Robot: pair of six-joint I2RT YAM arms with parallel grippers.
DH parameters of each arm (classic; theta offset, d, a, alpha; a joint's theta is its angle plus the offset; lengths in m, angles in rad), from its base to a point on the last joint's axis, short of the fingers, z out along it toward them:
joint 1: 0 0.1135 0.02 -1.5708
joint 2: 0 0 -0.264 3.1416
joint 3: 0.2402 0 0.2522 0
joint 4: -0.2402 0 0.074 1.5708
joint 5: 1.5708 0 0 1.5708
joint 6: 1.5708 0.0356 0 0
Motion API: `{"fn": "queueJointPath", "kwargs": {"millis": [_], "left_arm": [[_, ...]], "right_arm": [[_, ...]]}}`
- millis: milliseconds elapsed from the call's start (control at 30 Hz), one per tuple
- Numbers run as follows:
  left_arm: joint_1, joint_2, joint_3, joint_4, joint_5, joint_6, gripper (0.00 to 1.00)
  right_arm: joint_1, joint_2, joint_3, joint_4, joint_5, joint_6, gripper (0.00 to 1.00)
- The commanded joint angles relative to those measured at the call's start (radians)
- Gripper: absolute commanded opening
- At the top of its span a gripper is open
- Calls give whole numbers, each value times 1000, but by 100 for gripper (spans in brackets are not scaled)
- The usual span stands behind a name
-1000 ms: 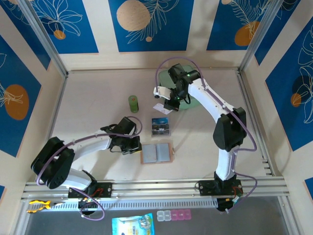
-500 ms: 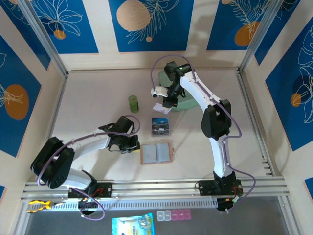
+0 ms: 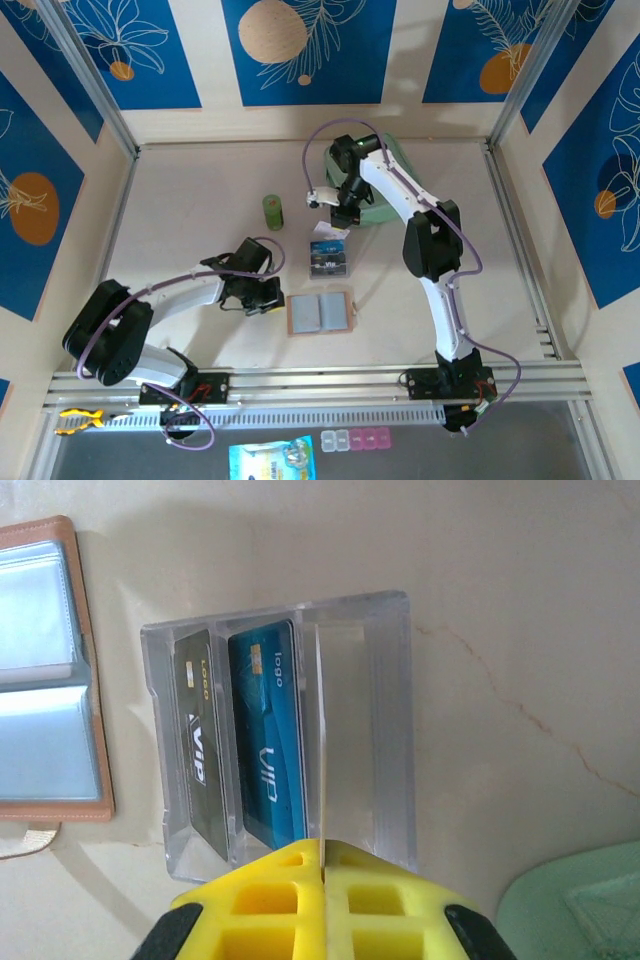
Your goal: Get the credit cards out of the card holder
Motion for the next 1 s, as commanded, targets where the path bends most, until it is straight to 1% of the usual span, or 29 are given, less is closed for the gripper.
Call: {"fn": "queueJointPath", "kwargs": {"millis": [0, 200, 467, 633, 733, 800, 833, 933, 967], "left_arm": [[14, -3, -20, -8, 22, 16, 5], [14, -7, -26, -3, 23, 13, 5], [17, 1, -32, 10, 27, 13, 5], [17, 7, -32, 23, 31, 9, 5], [18, 7, -32, 23, 32, 12, 5], [19, 5, -31, 23, 32, 11, 5], [19, 6, -32, 22, 32, 11, 5], [19, 4, -32, 20, 31, 12, 5], [18, 4, -32, 21, 31, 13, 5]], "right_arm": [[17, 19, -5, -24, -21, -19, 6], [30, 9, -21, 17, 13, 6, 22], [19, -54, -57, 147, 110, 62, 24], [22, -76, -82, 210, 121, 110, 24], [30, -93, -110, 220, 108, 128, 24], [33, -124, -146, 233, 79, 136, 25], [34, -143, -168, 245, 67, 144, 26], [44, -192, -225, 268, 53, 156, 38], [50, -206, -244, 272, 53, 154, 39]]}}
